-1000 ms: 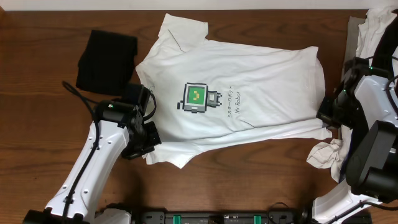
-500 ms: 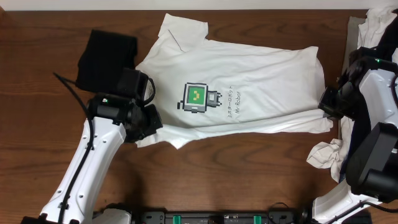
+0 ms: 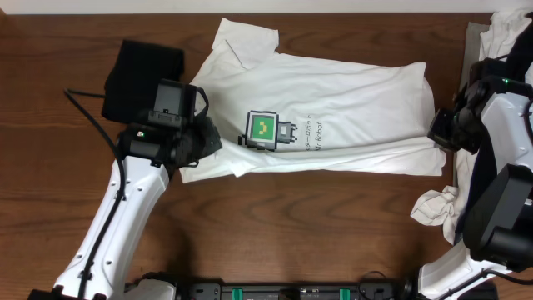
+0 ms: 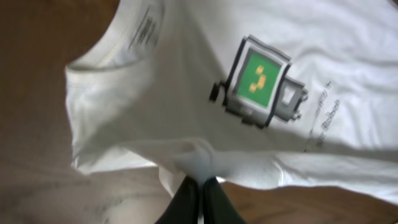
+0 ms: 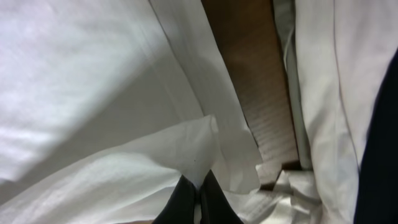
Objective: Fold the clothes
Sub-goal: 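Lift the bottom hem with both grippers and fold it up toward the collar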
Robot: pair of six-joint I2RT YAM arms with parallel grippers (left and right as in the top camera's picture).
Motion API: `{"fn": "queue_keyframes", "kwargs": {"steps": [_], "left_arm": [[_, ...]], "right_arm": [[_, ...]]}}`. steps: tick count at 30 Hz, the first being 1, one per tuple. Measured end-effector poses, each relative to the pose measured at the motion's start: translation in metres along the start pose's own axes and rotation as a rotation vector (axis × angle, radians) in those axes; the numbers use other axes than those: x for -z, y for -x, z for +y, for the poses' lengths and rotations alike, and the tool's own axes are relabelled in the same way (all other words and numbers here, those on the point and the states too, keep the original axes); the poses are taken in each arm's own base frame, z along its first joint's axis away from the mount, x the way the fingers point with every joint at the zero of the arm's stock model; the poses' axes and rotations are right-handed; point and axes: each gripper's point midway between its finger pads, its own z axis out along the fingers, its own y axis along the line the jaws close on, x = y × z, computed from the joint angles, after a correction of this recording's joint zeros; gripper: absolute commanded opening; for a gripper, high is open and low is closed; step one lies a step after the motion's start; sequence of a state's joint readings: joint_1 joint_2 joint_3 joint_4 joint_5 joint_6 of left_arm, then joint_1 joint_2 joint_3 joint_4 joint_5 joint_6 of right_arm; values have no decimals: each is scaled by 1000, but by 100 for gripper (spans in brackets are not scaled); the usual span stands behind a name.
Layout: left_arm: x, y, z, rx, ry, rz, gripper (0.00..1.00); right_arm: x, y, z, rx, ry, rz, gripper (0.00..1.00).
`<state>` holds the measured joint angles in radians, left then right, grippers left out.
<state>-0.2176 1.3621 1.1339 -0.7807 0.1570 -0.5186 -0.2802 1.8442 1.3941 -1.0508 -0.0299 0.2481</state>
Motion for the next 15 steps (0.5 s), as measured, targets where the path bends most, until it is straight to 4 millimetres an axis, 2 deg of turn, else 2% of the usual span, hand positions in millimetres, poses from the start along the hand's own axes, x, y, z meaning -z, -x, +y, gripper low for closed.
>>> {"fn": "queue_keyframes", "kwargs": {"steps": [7, 15], "left_arm": [[-8, 17, -9, -17, -30, -54, 6], [-37, 34, -9, -52, -2, -83, 6]], "right_arm": [[0, 13, 3, 6, 14, -52, 1], [3, 34, 10, 25, 39, -139, 1]]}}
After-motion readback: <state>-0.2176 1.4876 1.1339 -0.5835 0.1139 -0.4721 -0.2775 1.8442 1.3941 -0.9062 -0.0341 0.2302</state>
